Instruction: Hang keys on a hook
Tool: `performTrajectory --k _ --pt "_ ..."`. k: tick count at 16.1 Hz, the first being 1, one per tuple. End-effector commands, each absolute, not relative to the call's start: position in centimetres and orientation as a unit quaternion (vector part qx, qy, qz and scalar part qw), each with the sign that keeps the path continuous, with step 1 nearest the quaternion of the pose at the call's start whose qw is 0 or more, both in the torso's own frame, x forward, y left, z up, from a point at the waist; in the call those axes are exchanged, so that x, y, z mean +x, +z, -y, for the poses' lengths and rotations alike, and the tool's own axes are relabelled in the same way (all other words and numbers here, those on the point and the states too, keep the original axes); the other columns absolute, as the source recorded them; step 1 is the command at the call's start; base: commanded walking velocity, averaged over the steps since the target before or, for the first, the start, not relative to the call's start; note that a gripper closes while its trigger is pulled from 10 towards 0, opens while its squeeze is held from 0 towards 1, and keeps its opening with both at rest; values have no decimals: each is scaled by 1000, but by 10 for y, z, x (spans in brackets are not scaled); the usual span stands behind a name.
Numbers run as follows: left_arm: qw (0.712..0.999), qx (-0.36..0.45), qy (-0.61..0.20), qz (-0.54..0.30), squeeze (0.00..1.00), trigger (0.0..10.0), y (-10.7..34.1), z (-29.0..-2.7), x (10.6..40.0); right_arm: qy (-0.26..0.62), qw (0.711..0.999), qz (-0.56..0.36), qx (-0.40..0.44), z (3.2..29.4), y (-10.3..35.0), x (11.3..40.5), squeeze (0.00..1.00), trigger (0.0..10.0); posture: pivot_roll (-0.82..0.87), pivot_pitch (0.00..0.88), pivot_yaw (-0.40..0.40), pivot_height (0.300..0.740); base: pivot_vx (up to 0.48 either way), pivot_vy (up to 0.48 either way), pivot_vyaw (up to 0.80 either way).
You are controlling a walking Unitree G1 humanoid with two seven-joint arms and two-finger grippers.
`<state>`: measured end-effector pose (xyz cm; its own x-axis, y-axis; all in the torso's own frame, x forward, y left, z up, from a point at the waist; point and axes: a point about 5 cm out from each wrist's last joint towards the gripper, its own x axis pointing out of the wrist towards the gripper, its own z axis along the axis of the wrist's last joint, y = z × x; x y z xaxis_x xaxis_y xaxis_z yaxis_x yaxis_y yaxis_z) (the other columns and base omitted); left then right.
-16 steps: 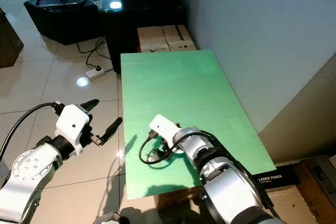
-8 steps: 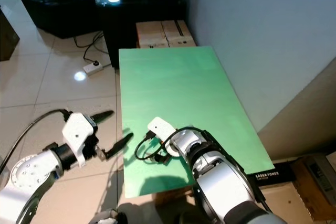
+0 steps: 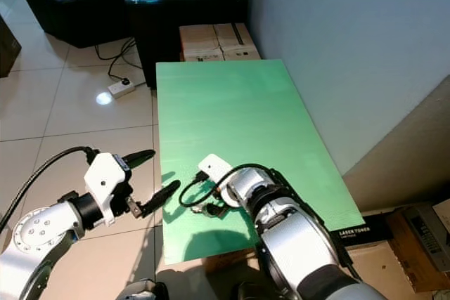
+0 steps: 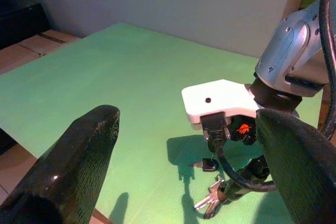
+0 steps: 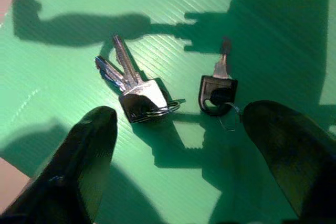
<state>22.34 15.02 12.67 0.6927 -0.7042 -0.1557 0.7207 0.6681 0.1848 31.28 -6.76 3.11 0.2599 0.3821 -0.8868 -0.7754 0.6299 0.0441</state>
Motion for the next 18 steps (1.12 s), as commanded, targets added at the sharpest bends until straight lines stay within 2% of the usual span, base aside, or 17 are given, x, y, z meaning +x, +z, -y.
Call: performTrajectory --k 1,3,18 --pt "908 118 -401 -34 0 10000 129 -147 220 373 768 -483 -192 67 29 310 0 314 40 136 -47 740 0 0 0" --pt "908 118 -402 -34 0 10000 129 -147 220 373 769 -486 -185 66 28 309 0 0 40 138 -46 740 0 0 0" --pt "903 116 -411 -36 0 10000 130 -143 219 367 750 -514 -196 72 25 305 0 0 36 132 -50 740 0 0 0"
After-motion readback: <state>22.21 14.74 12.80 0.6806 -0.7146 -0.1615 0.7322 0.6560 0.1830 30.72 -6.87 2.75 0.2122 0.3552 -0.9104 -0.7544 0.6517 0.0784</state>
